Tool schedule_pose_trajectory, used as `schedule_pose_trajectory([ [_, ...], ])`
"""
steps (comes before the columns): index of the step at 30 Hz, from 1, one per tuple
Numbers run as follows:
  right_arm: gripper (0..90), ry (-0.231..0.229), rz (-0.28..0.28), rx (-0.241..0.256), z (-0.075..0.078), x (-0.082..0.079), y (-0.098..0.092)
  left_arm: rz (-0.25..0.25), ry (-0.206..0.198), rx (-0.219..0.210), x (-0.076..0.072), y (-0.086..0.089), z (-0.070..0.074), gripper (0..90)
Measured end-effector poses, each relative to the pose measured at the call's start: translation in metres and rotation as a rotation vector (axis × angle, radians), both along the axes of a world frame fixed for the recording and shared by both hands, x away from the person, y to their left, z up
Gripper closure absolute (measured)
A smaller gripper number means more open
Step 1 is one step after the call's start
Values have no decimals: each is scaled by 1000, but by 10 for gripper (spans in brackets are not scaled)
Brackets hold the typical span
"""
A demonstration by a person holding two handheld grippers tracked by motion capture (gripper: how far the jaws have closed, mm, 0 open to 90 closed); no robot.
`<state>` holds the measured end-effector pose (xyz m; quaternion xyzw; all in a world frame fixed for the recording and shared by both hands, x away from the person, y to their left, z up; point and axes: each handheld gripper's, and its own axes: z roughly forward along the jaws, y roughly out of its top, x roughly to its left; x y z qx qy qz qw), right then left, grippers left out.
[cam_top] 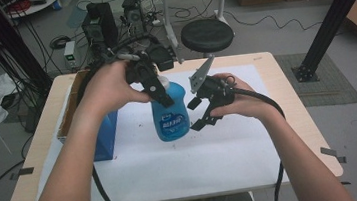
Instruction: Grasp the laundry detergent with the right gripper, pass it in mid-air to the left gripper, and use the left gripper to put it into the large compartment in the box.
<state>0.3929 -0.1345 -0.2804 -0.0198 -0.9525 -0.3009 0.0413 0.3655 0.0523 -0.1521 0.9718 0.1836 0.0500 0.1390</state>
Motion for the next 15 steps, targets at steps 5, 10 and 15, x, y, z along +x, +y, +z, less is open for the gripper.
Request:
schedule_pose_trajectory([
  [5,230,-39,-63,-198,-7,4,-20,187,-15,24,8,23,19,390],
  [10,243,-59,-102,-357,-14,9,-42,371,-30,33,15,53,35,390],
  [15,252,-58,-160,-479,-17,12,-66,586,-40,5,22,87,47,390],
])
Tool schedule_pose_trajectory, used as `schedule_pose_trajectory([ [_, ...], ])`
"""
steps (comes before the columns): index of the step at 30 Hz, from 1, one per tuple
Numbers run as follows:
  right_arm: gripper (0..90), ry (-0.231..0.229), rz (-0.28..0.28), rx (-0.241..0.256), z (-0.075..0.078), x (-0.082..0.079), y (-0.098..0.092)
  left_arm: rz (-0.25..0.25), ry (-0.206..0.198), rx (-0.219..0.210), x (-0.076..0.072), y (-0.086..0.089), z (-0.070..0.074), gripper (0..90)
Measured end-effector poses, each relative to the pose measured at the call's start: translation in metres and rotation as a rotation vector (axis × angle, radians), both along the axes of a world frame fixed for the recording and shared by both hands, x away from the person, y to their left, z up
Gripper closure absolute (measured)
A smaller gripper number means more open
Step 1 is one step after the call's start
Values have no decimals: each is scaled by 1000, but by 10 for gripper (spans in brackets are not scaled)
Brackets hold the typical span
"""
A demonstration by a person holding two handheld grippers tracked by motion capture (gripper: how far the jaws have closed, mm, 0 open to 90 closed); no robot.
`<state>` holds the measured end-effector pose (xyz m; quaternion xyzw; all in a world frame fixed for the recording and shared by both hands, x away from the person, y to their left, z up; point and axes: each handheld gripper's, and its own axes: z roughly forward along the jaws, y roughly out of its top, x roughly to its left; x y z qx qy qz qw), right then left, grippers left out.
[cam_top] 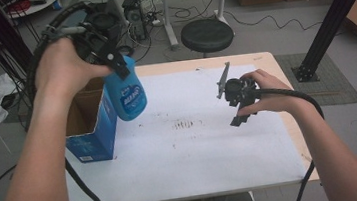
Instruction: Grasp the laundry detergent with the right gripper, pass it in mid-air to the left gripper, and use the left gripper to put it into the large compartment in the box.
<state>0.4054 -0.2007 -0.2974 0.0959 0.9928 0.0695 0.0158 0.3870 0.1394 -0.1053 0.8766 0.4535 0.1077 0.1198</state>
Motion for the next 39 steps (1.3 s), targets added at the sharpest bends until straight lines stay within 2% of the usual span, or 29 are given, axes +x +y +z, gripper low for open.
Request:
schedule_pose_trajectory([
  [5,257,-2,-67,-63,-1,2,-26,211,1,7,5,35,6,390],
  [8,259,10,-98,-77,-1,3,-40,317,-3,8,7,53,5,390],
  [11,262,10,-110,-72,0,3,-50,388,-3,17,8,66,4,390],
  [16,263,12,-134,-62,1,3,-64,483,-14,4,8,84,2,390],
  [22,265,21,-152,-60,-1,2,-77,527,-22,15,7,93,-2,390],
  [26,265,19,-163,-54,-1,2,-82,544,-12,13,8,96,-10,390],
  [31,267,17,-163,-47,-2,1,-85,548,5,31,10,97,-25,390],
  [35,270,20,-169,-43,-3,0,-89,549,24,22,13,100,-40,390],
  [39,270,23,-171,-44,-6,0,-91,553,47,30,16,100,-56,390],
])
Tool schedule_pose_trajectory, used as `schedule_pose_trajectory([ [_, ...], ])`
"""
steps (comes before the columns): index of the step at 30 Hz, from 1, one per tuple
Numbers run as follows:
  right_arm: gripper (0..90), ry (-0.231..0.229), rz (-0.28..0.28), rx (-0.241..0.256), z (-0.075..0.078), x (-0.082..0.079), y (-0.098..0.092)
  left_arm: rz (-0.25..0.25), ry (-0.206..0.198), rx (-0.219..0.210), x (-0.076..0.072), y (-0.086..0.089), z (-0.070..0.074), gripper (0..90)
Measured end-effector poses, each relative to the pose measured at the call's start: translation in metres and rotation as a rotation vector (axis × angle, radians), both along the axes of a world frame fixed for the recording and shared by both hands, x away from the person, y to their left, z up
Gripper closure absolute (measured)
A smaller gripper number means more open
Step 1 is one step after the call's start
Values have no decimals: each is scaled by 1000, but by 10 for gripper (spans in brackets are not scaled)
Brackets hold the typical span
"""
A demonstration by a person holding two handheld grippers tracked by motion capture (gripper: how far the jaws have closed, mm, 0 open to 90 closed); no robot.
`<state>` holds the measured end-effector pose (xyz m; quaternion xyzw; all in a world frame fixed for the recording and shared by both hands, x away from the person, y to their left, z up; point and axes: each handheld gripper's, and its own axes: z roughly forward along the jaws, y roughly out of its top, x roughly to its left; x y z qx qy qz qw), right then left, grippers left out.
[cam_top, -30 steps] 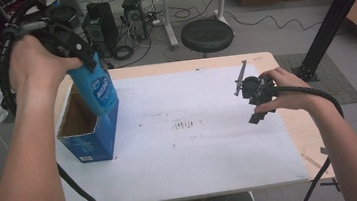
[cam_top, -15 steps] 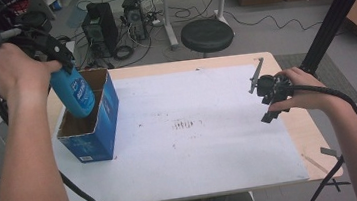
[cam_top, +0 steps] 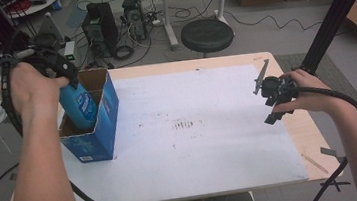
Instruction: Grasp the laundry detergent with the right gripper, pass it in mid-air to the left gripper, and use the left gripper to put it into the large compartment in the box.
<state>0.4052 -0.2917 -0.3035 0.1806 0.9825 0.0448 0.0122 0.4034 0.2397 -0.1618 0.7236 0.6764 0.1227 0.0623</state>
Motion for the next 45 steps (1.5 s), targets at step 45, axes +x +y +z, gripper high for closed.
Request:
schedule_pose_trajectory([
  [45,270,20,-2,15,-8,0,0,-20,119,11,10,-2,-107,388],
])
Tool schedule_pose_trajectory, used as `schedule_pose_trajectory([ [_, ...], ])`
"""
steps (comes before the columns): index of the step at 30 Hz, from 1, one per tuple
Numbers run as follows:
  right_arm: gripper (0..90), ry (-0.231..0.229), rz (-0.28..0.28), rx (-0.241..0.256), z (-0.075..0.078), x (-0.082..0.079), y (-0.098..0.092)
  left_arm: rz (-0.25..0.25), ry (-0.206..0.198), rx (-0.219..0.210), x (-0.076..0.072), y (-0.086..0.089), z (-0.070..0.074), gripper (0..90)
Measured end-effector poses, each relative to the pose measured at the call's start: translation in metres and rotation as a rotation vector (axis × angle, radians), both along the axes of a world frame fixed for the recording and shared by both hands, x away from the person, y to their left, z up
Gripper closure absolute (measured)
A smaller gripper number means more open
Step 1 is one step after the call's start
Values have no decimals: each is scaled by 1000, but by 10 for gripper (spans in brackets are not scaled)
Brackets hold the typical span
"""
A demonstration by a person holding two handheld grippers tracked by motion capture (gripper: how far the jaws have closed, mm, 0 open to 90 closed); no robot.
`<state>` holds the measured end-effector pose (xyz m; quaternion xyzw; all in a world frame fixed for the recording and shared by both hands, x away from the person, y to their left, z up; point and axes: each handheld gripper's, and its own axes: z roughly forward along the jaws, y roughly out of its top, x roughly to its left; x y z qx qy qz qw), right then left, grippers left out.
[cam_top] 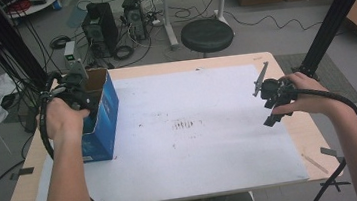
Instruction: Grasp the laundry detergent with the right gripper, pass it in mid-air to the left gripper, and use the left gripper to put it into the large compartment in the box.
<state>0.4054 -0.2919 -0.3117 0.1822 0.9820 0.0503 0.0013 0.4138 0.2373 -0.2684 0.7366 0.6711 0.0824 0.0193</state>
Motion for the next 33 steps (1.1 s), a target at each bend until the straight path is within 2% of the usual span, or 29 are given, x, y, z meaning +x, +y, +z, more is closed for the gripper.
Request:
schedule_pose_trajectory([
  [5,270,1,-4,-3,0,-1,0,0,4,1,-1,0,0,386],
  [17,270,4,-5,-5,0,-2,-1,-9,14,34,-2,-7,-1,381],
  [33,270,3,-4,-4,-1,-3,-3,-6,7,37,-4,-7,-2,378],
])
